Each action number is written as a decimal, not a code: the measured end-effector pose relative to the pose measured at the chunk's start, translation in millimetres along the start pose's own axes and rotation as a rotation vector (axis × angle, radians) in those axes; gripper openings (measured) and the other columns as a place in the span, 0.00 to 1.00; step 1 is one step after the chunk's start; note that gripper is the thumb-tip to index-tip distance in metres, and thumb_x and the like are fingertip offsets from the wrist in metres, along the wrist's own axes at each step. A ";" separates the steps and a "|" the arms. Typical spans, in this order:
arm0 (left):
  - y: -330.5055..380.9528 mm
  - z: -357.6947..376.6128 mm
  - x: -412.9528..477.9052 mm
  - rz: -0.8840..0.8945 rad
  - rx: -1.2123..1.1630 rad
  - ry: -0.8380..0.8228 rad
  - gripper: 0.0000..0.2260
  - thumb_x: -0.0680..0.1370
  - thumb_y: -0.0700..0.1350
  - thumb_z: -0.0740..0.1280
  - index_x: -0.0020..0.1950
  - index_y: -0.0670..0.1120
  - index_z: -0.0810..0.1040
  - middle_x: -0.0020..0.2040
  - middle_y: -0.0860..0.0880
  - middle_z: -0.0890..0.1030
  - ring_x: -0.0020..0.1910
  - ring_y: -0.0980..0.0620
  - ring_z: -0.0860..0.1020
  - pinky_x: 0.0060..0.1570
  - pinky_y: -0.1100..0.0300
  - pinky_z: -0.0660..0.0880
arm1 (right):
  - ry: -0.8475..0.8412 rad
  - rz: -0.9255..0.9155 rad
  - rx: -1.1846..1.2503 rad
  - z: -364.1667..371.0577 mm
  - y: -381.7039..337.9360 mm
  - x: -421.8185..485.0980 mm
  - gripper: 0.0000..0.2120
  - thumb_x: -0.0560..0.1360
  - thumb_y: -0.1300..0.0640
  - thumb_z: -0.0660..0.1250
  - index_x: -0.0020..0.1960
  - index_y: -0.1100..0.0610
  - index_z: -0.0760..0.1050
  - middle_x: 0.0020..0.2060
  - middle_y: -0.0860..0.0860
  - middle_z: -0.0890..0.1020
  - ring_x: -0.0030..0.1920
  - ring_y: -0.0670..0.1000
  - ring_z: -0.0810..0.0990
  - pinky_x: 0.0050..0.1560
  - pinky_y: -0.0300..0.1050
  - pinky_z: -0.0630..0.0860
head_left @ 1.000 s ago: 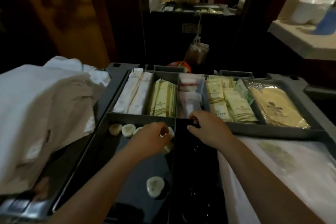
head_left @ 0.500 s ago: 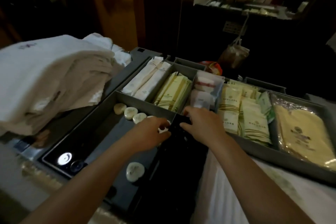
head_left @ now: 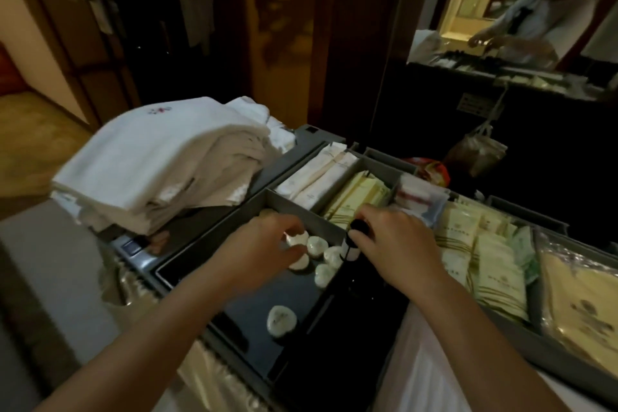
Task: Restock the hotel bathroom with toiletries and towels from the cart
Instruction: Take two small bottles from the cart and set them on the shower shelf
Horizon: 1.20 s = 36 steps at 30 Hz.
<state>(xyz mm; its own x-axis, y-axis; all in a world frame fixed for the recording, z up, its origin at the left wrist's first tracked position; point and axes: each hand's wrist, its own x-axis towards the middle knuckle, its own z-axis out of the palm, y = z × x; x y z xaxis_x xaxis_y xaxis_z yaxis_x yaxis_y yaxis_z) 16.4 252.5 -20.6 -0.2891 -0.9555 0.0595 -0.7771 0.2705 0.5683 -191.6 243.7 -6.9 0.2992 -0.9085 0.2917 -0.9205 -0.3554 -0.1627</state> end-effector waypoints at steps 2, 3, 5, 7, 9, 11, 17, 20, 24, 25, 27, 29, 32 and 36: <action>-4.7 -6.3 -11.5 -0.024 0.056 0.028 0.12 0.75 0.51 0.66 0.58 0.51 0.76 0.48 0.52 0.77 0.44 0.54 0.75 0.45 0.57 0.74 | 0.021 -0.025 0.046 -2.4 -13.6 -2.1 0.10 0.77 0.46 0.61 0.53 0.51 0.73 0.49 0.48 0.80 0.50 0.53 0.78 0.42 0.46 0.73; -8.3 -9.1 -17.5 -0.039 0.075 0.035 0.12 0.76 0.50 0.66 0.57 0.50 0.77 0.48 0.52 0.77 0.44 0.54 0.76 0.46 0.57 0.75 | 0.025 -0.039 0.067 -2.6 -21.2 -2.0 0.09 0.77 0.46 0.61 0.52 0.51 0.73 0.48 0.48 0.80 0.49 0.53 0.78 0.40 0.45 0.71; -19.1 -15.0 -29.8 -0.062 0.120 0.034 0.11 0.76 0.48 0.66 0.57 0.48 0.77 0.51 0.49 0.79 0.48 0.51 0.78 0.49 0.54 0.75 | 0.023 -0.070 0.103 -1.0 -36.3 -0.8 0.09 0.77 0.46 0.61 0.51 0.50 0.72 0.47 0.48 0.80 0.48 0.52 0.78 0.38 0.43 0.67; -33.5 -21.9 -42.5 -0.095 0.176 0.017 0.11 0.76 0.48 0.65 0.57 0.48 0.77 0.54 0.49 0.79 0.51 0.51 0.78 0.52 0.52 0.75 | 0.021 -0.102 0.132 3.3 -49.3 0.4 0.09 0.76 0.46 0.62 0.50 0.50 0.72 0.45 0.48 0.80 0.46 0.52 0.78 0.37 0.43 0.65; -49.0 -28.2 -55.1 -0.125 0.214 0.005 0.12 0.76 0.49 0.66 0.58 0.50 0.76 0.55 0.51 0.78 0.52 0.52 0.78 0.53 0.53 0.75 | 0.019 -0.129 0.148 9.4 -60.0 0.7 0.09 0.76 0.46 0.63 0.50 0.50 0.73 0.44 0.48 0.80 0.45 0.52 0.78 0.37 0.42 0.64; -64.3 -31.9 -66.4 -0.115 0.235 0.011 0.14 0.75 0.50 0.67 0.60 0.50 0.76 0.56 0.51 0.78 0.53 0.53 0.77 0.53 0.57 0.74 | 0.004 -0.153 0.151 17.5 -69.8 1.1 0.09 0.76 0.46 0.63 0.52 0.50 0.74 0.44 0.48 0.81 0.45 0.51 0.79 0.38 0.41 0.64; -95.6 -31.8 -82.7 -0.009 0.313 0.017 0.16 0.74 0.53 0.68 0.60 0.51 0.76 0.58 0.54 0.77 0.57 0.55 0.73 0.56 0.63 0.64 | -0.082 -0.151 0.117 39.0 -91.5 0.9 0.10 0.76 0.46 0.63 0.53 0.51 0.74 0.46 0.48 0.81 0.45 0.51 0.80 0.40 0.43 0.67; -105.8 -29.6 -79.3 0.038 0.356 -0.042 0.16 0.74 0.57 0.66 0.60 0.55 0.75 0.61 0.58 0.74 0.63 0.56 0.69 0.63 0.57 0.56 | -0.092 -0.100 0.107 44.9 -99.1 -1.7 0.10 0.76 0.46 0.63 0.53 0.50 0.74 0.45 0.48 0.81 0.45 0.52 0.79 0.39 0.42 0.67; -113.6 -24.6 -73.3 0.088 0.354 -0.079 0.16 0.73 0.58 0.66 0.59 0.55 0.76 0.61 0.56 0.74 0.63 0.54 0.67 0.60 0.58 0.53 | -0.116 -0.030 0.102 47.5 -108.6 -6.1 0.09 0.76 0.46 0.63 0.51 0.50 0.74 0.43 0.49 0.80 0.43 0.52 0.78 0.37 0.43 0.67; -114.1 -24.0 -71.6 0.104 0.355 -0.086 0.16 0.73 0.58 0.65 0.58 0.54 0.76 0.61 0.55 0.74 0.63 0.54 0.68 0.58 0.59 0.53 | -0.117 -0.009 0.098 46.4 -110.7 -7.3 0.08 0.76 0.47 0.63 0.51 0.50 0.74 0.42 0.49 0.80 0.43 0.52 0.78 0.37 0.43 0.66; -114.9 -24.2 -67.4 0.134 0.368 -0.097 0.15 0.74 0.57 0.65 0.57 0.54 0.77 0.61 0.55 0.74 0.62 0.53 0.68 0.56 0.59 0.53 | -0.112 0.032 0.086 43.8 -114.9 -9.5 0.09 0.76 0.47 0.64 0.52 0.50 0.75 0.43 0.49 0.80 0.44 0.51 0.78 0.38 0.43 0.66; -115.8 -24.7 -64.5 0.160 0.379 -0.101 0.14 0.74 0.57 0.64 0.57 0.53 0.77 0.61 0.55 0.74 0.62 0.53 0.68 0.58 0.58 0.54 | -0.100 0.068 0.081 40.3 -119.0 -12.1 0.09 0.76 0.47 0.64 0.53 0.50 0.75 0.43 0.48 0.81 0.45 0.52 0.79 0.40 0.43 0.65; -114.5 -27.7 -63.7 0.215 0.353 -0.046 0.13 0.75 0.57 0.64 0.56 0.53 0.77 0.59 0.55 0.75 0.61 0.54 0.70 0.61 0.57 0.57 | -0.073 0.110 0.075 35.3 -125.0 -17.4 0.08 0.76 0.47 0.64 0.51 0.50 0.75 0.43 0.48 0.80 0.44 0.51 0.79 0.40 0.43 0.65; -103.2 -43.6 -70.1 0.252 0.235 0.113 0.11 0.75 0.54 0.66 0.53 0.51 0.78 0.55 0.55 0.77 0.56 0.54 0.73 0.60 0.57 0.63 | -0.032 0.129 0.059 26.2 -133.1 -21.2 0.09 0.76 0.47 0.63 0.52 0.50 0.75 0.42 0.47 0.79 0.44 0.51 0.78 0.40 0.43 0.66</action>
<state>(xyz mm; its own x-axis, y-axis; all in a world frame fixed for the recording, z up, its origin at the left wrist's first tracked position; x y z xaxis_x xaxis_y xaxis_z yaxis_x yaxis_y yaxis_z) 141.3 286.4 -47.7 -0.4340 -0.8590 0.2716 -0.8007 0.5060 0.3208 -68.9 304.5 -16.2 0.1880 -0.9537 0.2349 -0.9357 -0.2466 -0.2525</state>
